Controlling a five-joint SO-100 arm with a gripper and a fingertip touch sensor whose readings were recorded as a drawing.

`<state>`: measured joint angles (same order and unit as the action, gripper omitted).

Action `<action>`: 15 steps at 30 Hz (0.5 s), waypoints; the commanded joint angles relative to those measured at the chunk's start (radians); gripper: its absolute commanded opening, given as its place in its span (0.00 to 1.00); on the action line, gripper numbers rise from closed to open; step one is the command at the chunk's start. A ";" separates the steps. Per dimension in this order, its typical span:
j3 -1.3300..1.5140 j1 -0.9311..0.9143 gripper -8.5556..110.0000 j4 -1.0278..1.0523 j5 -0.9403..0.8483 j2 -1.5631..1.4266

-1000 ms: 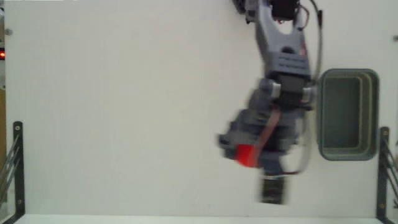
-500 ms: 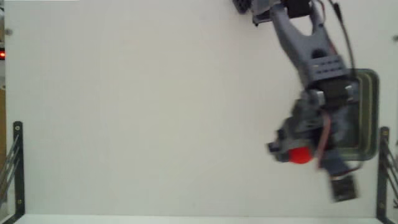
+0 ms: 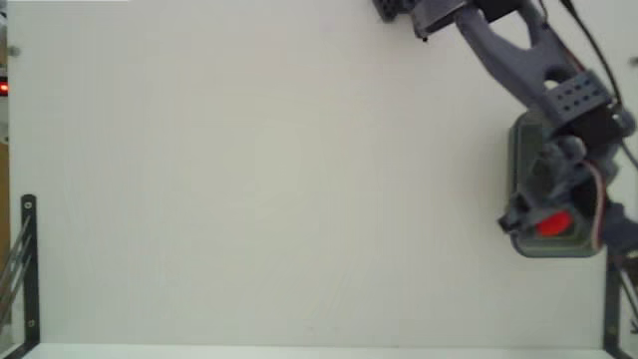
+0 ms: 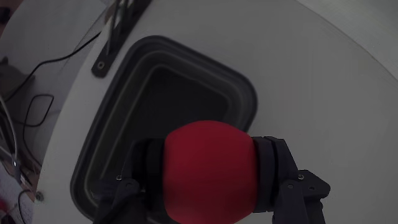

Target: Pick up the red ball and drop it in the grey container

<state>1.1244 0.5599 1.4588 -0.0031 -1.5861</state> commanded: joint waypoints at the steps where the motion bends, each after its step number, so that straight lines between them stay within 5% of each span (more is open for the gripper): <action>1: 0.011 0.048 0.65 -0.023 0.003 -0.038; 15: 0.026 0.093 0.65 -0.033 0.003 -0.039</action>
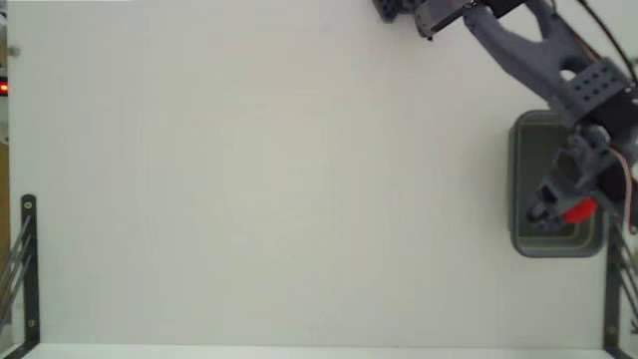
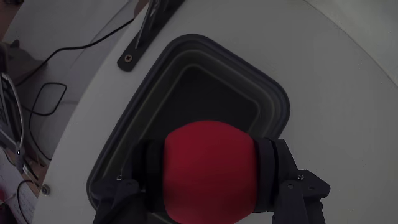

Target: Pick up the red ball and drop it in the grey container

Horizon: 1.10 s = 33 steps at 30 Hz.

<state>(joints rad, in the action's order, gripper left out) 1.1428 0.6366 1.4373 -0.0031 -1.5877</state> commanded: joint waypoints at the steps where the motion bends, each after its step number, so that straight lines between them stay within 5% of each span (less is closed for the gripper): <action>1: 0.007 0.016 0.65 -0.011 0.003 -0.037; 22: 0.007 0.016 0.65 -0.011 0.003 -0.037; 23: 0.007 0.016 1.00 -0.011 0.003 -0.037; 33: 0.007 0.016 1.00 -0.011 0.003 -0.037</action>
